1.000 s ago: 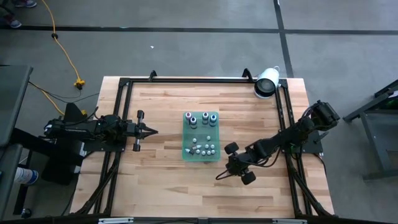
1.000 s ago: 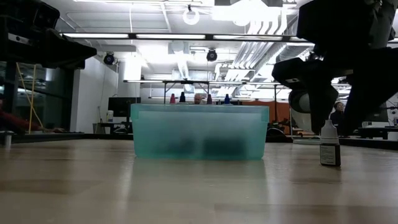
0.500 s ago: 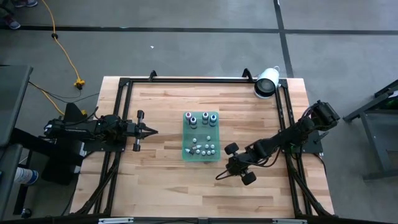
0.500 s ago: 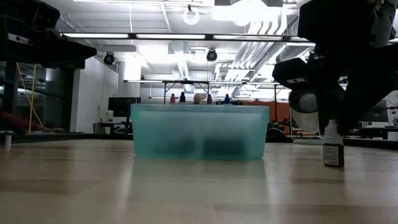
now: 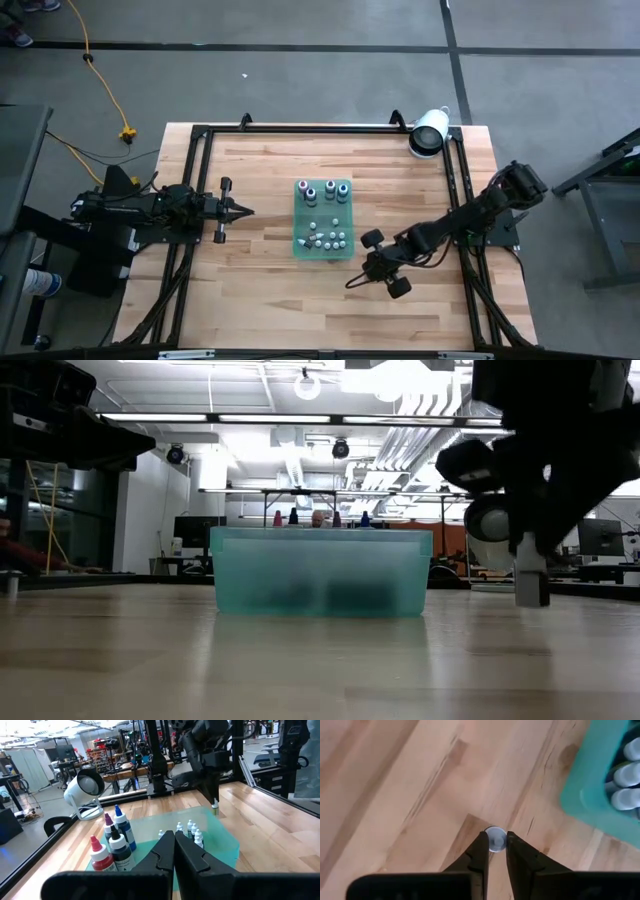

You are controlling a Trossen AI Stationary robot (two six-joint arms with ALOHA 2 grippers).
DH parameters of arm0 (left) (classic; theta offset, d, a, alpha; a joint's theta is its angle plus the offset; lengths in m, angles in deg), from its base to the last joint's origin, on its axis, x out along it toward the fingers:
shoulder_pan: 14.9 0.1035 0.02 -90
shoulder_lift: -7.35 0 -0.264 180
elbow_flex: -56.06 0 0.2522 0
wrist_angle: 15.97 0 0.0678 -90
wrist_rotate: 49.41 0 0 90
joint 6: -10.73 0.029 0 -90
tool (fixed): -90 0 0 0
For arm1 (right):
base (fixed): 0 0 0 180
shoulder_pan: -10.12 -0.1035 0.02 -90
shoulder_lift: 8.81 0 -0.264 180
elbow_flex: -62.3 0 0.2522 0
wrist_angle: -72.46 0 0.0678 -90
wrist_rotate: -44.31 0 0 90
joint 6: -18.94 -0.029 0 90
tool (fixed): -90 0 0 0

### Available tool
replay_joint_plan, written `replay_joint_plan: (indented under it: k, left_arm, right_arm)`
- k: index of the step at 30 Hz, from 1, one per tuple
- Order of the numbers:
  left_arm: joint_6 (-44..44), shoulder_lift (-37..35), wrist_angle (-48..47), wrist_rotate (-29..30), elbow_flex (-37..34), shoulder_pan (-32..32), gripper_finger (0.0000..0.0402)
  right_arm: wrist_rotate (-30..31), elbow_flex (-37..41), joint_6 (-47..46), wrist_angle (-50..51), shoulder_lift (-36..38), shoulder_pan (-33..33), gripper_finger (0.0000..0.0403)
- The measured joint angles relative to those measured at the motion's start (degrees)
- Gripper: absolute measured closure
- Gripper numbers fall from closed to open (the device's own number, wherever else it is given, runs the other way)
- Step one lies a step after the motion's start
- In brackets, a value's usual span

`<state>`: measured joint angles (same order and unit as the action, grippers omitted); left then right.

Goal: Pick & Place food coloring
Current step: Put the small light green food coloring bottle into the green bin

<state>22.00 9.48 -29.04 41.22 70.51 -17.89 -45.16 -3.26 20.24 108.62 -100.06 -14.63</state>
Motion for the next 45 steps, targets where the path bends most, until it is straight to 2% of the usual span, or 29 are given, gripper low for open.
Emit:
replay_joint_plan:
  k: [6, 14, 18, 23, 33, 45]
  left_arm:
    - [0.00, 0.00, 0.00, 0.00, 0.00, 0.00, 0.0401]
    - [-0.01, -0.01, 0.00, 0.00, 0.00, 0.02, 0.0401]
    - [-0.01, -0.02, 0.00, 0.00, 0.00, 0.02, 0.0401]
    - [-0.01, -0.02, 0.00, 0.00, 0.00, -0.01, 0.0401]
    - [0.00, -0.01, 0.01, 0.00, 0.00, -0.01, 0.0401]
    - [-0.01, 0.01, 0.00, 0.00, 0.00, 0.01, 0.0401]
  right_arm:
    - [-0.06, -6.21, 0.02, 8.41, 1.85, 0.38, 0.0362]
    - [-0.72, -21.34, 0.57, 23.42, 2.52, 3.53, 0.0365]
    - [-1.64, -27.40, 1.58, 27.02, 2.52, 5.62, 0.0361]
    - [-2.38, -32.48, 1.15, 27.49, 1.45, 7.80, 0.0362]
    - [-2.51, -38.68, 0.55, 27.38, -6.81, 13.73, 0.0358]
    - [-2.45, -40.38, -0.44, 23.18, -17.74, 22.41, 0.0354]
